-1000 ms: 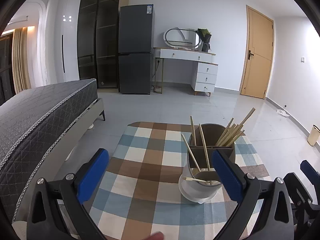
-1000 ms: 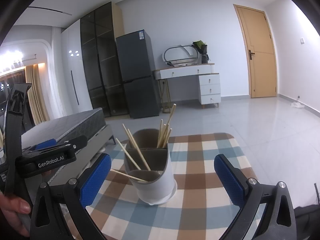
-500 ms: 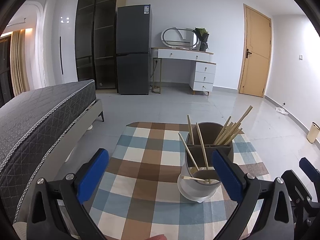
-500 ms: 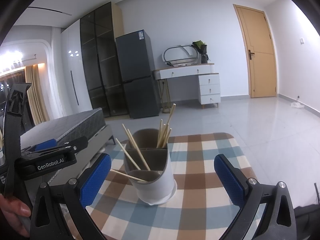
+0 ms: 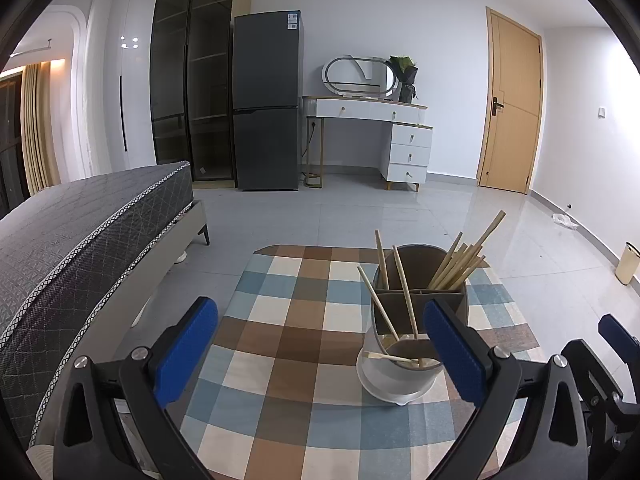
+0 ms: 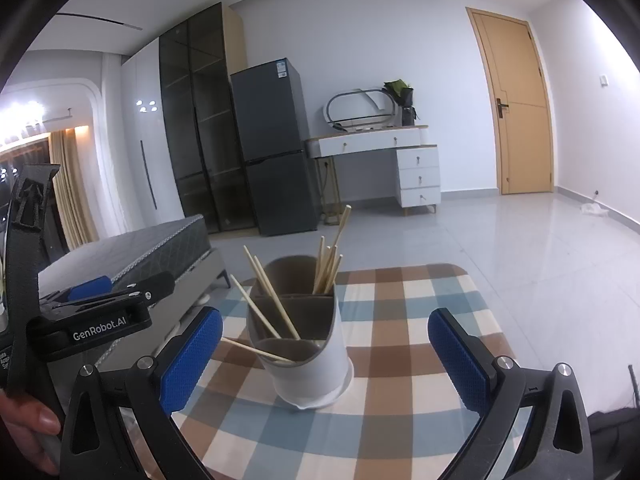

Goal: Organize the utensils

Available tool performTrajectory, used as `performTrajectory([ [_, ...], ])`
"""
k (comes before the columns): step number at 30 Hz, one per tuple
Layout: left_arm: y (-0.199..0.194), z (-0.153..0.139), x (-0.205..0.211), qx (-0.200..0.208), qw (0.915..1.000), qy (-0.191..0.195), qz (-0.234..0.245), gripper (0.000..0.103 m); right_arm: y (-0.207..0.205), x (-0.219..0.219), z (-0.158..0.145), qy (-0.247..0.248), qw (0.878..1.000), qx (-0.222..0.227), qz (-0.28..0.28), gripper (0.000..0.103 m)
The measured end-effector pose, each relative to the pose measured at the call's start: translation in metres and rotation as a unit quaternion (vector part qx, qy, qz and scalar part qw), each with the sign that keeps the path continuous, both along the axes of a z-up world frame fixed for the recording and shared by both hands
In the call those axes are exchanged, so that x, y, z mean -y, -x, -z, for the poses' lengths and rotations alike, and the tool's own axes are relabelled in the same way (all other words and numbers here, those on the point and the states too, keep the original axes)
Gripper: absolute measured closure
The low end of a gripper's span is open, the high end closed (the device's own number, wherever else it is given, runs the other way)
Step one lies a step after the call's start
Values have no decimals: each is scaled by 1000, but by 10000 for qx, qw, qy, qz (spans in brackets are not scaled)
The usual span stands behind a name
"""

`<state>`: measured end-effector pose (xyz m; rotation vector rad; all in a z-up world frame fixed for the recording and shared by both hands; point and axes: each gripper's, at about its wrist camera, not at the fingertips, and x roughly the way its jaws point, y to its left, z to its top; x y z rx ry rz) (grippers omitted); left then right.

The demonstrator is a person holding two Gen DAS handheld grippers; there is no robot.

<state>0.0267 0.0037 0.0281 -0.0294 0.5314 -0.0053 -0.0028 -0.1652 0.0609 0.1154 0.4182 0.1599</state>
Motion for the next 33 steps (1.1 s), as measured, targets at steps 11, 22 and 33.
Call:
performTrajectory([
  [11, 0, 0, 0, -13, 10000, 10, 3, 3, -1, 0, 1, 0, 10000, -34, 6, 0],
  [22, 1, 0, 0, -16, 10000, 3, 8, 3, -3, 0, 4, 19, 10000, -70, 9, 0],
  [33, -1, 3, 2, -69, 10000, -41, 36, 3, -3, 0, 5, 17, 10000, -80, 5, 0],
])
